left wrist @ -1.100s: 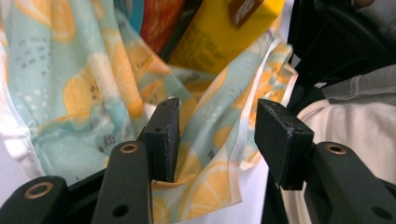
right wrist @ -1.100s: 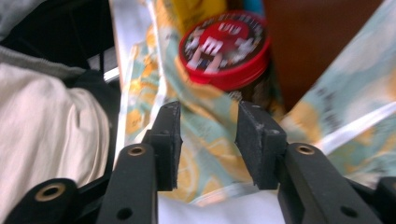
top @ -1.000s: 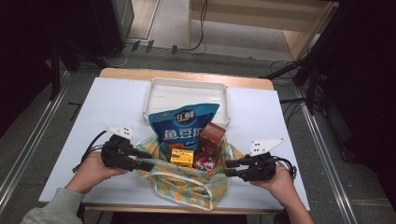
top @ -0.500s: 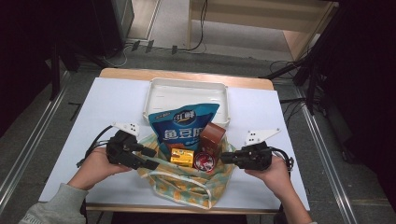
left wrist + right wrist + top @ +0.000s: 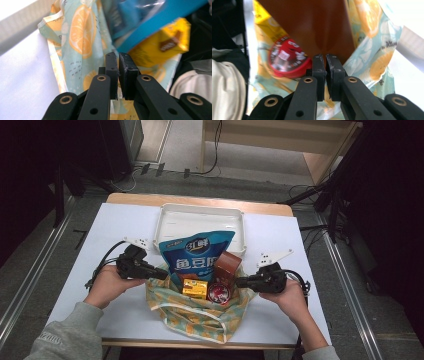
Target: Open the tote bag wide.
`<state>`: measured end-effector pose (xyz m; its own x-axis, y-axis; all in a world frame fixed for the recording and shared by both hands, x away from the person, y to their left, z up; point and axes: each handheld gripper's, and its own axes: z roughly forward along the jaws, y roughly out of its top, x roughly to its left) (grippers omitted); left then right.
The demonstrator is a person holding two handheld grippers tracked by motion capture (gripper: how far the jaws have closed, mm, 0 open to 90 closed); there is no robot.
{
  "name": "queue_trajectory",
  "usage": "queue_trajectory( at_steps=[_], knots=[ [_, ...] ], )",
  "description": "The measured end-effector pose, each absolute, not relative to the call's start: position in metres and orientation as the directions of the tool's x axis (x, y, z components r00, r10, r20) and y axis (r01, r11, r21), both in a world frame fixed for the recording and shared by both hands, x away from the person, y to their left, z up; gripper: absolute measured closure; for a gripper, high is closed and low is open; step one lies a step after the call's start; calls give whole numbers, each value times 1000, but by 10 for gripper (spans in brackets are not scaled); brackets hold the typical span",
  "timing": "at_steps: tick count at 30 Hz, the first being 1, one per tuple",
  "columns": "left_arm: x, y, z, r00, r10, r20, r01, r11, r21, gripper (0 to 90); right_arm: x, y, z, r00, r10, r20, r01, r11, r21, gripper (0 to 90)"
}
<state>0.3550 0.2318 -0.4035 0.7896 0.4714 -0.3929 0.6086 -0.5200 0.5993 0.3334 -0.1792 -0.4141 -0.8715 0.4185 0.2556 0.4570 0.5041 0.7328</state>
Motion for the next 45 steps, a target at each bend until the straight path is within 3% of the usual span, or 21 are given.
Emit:
queue_trajectory(
  at_steps=[19, 45],
  knots=[
    [371, 223, -447, 748, 513, -421, 656, -479, 583, 883, 357, -188, -454, -812, 506, 291, 543, 474, 693, 900],
    [378, 229, -467, 747, 522, -411, 657, -488, 575, 880, 363, -187, -477, -801, 531, 278, 562, 505, 655, 900]
  ],
)
